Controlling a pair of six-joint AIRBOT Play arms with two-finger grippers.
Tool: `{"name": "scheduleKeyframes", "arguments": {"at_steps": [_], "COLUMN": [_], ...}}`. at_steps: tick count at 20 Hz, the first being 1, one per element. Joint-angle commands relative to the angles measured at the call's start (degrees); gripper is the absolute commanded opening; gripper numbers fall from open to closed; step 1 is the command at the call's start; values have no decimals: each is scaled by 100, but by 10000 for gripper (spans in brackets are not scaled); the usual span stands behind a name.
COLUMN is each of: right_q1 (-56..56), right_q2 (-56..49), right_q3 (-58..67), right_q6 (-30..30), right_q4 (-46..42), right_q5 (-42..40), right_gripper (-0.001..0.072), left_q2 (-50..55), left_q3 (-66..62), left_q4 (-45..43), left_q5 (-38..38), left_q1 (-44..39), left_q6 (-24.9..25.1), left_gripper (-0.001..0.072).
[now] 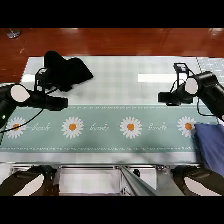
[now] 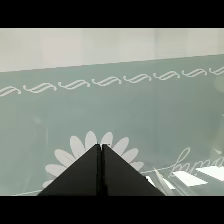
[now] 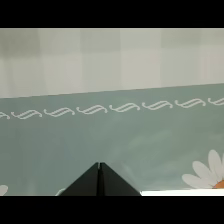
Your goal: Fold the shirts.
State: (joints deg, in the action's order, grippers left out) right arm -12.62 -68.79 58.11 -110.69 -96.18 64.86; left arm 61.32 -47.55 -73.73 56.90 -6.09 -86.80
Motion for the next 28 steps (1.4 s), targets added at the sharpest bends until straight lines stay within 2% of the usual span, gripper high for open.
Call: {"name": "scheduleKeyframes", "arguments": {"at_steps": [1, 6, 7, 8, 9, 10, 11, 14, 15, 16, 17, 20, 23, 25, 28], "right_q1": [2, 2, 2, 2, 2, 2, 2, -63, -127, -203, -297, -577, -874, -944, -944], "right_q2": [-2, -2, -4, -4, -4, -4, -4, -2, -2, -2, -2, -2, -2, -2, -2], "right_q3": [-2, -2, -2, -2, -2, -2, -2, -2, -2, -2, -2, -2, -2, -2, -2], "right_q6": [-50, -50, -50, -52, -44, 125, 310, 540, 577, 577, 573, 402, 446, 420, 348], "right_q4": [70, -4, -33, -55, -44, 35, 179, 308, 291, 291, 291, 291, 149, 122, 118], "right_q5": [-55, -184, -190, -195, -188, -105, 42, 376, 382, 369, 343, 247, 404, 404, 417], "right_gripper": [18, 19, 23, 175, 523, 619, 620, 619, 619, 619, 619, 619, 619, 619, 619], "left_q2": [15, 142, 181, 205, 229, 247, 260, 472, 726, 1045, 1449, 2745, 4054, 4787, 5392], "left_q3": [2, 2, 2, 2, 0, -22, -92, -260, -459, -739, -1132, -2518, -4109, -5001, -5705], "left_q4": [46, 107, 101, 103, 105, 74, -120, -538, -535, -535, -535, -514, -511, -446, -426], "left_q5": [-278, -756, -1045, -1360, -1788, -2249, -2741, -4828, -5123, -4979, -4476, -2570, -669, 343, 1176], "left_q1": [-2, 0, 0, 0, 0, 4, 13, 133, 243, 367, 498, 739, 732, 697, 660], "left_q6": [2, 24, 31, 177, 385, 503, 686, 660, 662, 660, 658, 227, 186, 166, -122], "left_gripper": [27, 29, 79, 320, 694, 707, 706, 705, 705, 705, 705, 705, 704, 703, 702]}}
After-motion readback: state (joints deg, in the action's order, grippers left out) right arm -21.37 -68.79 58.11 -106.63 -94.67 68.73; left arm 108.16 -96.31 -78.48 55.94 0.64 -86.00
